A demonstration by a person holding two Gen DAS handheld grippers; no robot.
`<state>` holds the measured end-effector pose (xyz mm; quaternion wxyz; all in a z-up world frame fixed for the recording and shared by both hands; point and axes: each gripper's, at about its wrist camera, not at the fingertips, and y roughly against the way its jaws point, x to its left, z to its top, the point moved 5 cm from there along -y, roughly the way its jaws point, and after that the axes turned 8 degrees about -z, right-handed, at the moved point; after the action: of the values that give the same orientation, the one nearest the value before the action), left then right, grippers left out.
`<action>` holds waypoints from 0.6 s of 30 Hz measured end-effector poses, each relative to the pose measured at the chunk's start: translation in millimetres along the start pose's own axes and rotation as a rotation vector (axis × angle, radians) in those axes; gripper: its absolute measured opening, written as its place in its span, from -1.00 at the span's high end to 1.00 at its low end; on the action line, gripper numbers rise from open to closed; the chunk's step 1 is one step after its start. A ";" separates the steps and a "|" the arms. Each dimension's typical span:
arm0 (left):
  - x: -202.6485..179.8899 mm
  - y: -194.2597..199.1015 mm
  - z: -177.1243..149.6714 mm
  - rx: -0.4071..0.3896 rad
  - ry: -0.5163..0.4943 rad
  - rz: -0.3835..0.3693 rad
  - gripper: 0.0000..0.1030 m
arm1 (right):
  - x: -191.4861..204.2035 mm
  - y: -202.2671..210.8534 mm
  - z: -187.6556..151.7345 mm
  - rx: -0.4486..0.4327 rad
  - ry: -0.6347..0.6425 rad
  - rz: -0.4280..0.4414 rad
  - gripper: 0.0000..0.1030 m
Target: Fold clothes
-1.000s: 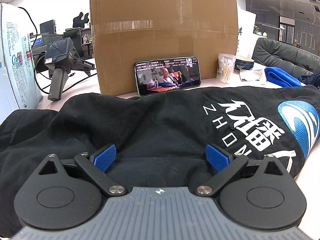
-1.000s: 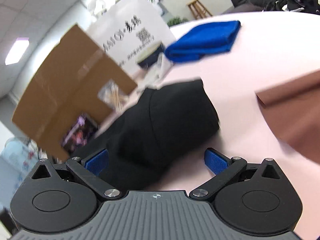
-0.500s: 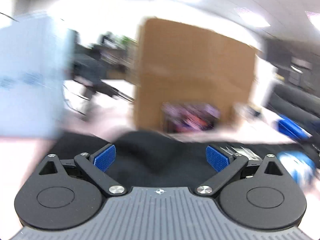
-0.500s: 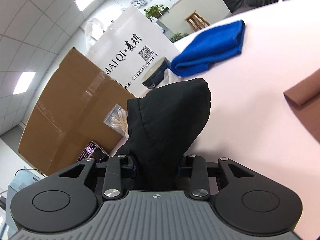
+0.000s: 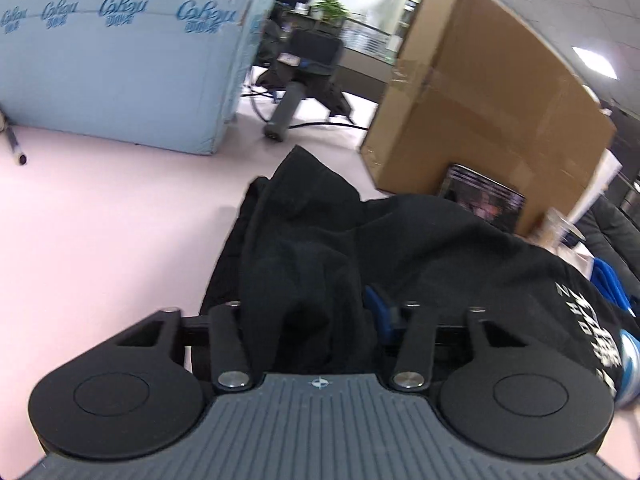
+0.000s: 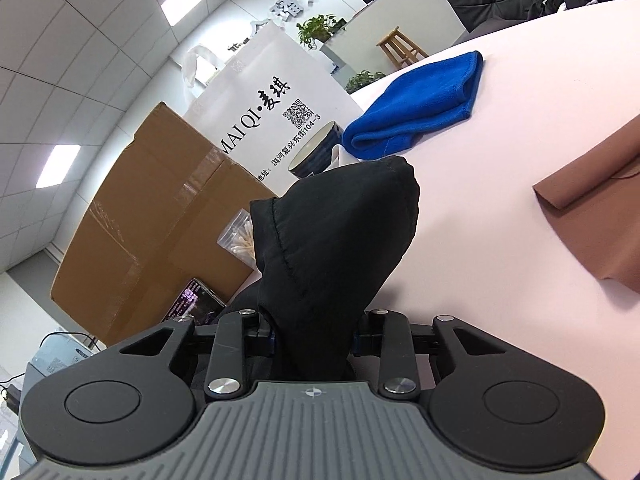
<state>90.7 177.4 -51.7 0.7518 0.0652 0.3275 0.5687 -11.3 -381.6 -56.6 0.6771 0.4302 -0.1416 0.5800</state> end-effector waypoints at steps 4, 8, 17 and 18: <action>-12.6 17.7 -7.1 -0.012 0.010 -0.071 0.49 | -2.0 14.7 5.0 -0.010 0.005 0.023 0.53; -27.7 25.0 4.9 -0.054 -0.035 -0.070 0.40 | 3.2 12.8 18.5 -0.015 0.029 0.022 0.53; -73.8 38.4 26.7 -0.259 -0.324 0.312 -0.58 | -0.8 -22.7 16.9 0.056 0.012 -0.046 0.08; -81.3 41.3 26.2 -0.277 -0.335 0.287 -0.58 | -3.3 -23.6 16.0 0.061 0.007 -0.052 -0.03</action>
<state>60.7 125.8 22.2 0.7091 0.1007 0.1047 0.6900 14.1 -394.8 -59.4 0.6789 0.4520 -0.1103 0.5679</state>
